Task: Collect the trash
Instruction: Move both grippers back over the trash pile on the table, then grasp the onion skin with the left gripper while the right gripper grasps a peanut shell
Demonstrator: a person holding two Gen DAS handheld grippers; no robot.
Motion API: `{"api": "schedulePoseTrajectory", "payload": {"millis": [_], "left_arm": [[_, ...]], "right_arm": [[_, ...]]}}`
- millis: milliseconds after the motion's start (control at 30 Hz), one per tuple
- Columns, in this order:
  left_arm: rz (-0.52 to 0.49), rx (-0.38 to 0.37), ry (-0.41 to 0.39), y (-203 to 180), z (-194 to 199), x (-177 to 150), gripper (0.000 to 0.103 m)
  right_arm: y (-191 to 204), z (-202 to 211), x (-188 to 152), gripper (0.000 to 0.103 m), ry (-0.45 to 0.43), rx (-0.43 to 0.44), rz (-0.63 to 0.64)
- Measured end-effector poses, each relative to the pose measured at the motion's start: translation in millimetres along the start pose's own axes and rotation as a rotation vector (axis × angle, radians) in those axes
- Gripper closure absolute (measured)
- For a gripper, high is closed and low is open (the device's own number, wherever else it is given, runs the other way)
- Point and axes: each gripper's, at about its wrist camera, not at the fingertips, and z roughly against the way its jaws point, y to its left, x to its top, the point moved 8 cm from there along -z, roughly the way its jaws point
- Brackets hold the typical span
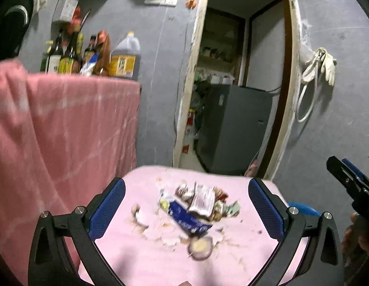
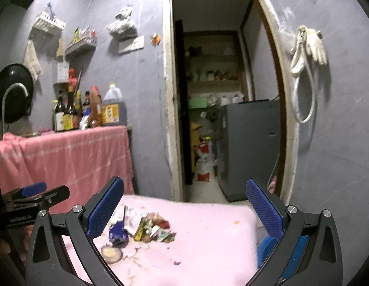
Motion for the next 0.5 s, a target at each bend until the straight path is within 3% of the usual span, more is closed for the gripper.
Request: {"api": "schedulePoseTrajectory", "payload": {"millis": [500], "left_arm": [[-0.015, -0.025, 0.273, 1, -46, -83, 0.002]], "right_arm": [[2, -54, -78, 0.0, 0.272, 0.052, -0.012]]}}
